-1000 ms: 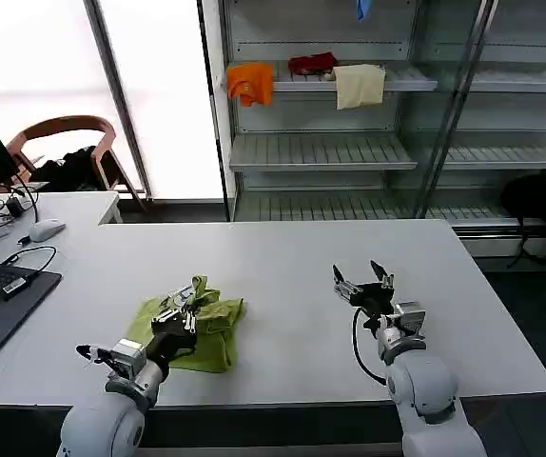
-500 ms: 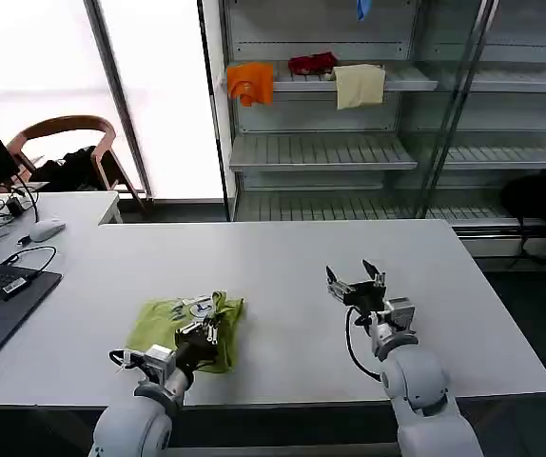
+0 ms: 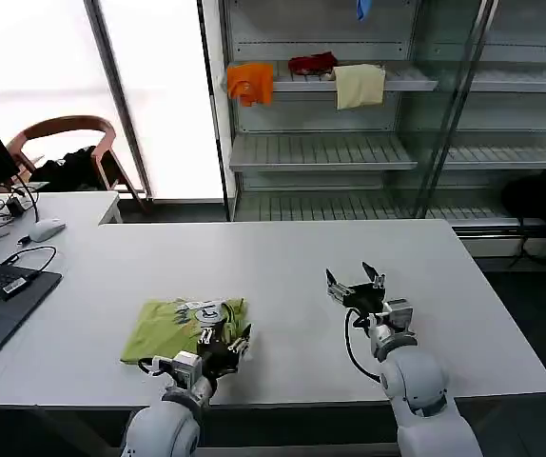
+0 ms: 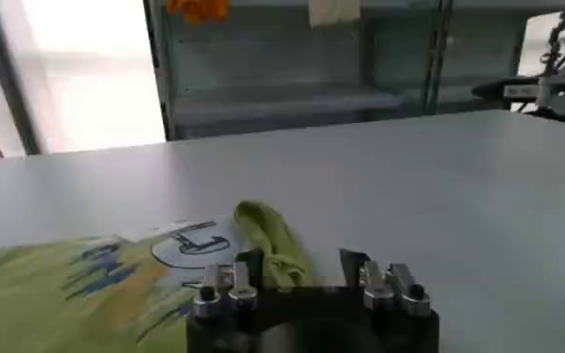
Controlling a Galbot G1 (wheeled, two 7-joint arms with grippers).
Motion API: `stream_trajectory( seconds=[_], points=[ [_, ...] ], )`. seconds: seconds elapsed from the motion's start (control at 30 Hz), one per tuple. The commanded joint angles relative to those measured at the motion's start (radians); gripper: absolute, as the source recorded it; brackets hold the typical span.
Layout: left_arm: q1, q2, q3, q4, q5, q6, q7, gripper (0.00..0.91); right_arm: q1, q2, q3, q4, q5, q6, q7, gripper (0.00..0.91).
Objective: Fold and organize the clothes.
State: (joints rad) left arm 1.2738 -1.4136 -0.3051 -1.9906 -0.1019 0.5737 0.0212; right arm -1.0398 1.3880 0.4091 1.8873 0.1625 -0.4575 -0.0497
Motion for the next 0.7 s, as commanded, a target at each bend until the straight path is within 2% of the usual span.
stream_trajectory(
  seconds=[0.03, 0.23, 0.4, 0.43, 0.57, 0.7],
  points=[
    [-0.001, -0.037, 0.03, 0.014, -0.028, 0.001, -0.014, 0.907, 0.0, -0.001, 0.0, -0.001, -0.002, 0.001, 0.0, 0.907],
    [0.019, -0.009, -0.041, -0.125, -0.187, -0.101, 0.025, 0.907, 0.0, 0.0, 0.003, 0.001, -0.002, 0.002, 0.002, 0.907],
    [0.026, 0.065, -0.268, -0.268, -0.291, -0.102, 0.059, 0.907, 0.004, -0.004, 0.005, 0.005, 0.001, 0.002, 0.002, 0.907],
    [0.021, 0.072, -0.354, -0.265, -0.289, -0.101, 0.089, 0.907, 0.004, -0.003, 0.005, 0.006, 0.001, 0.002, 0.002, 0.907],
    [0.011, 0.127, -0.559, -0.176, -0.316, -0.088, 0.124, 0.907, 0.005, 0.0, 0.002, 0.004, 0.0, 0.003, 0.003, 0.907],
    [0.03, 0.165, -0.631, -0.046, -0.353, -0.058, 0.154, 0.907, 0.006, 0.002, 0.0, -0.001, -0.001, 0.004, 0.004, 0.907]
  ],
)
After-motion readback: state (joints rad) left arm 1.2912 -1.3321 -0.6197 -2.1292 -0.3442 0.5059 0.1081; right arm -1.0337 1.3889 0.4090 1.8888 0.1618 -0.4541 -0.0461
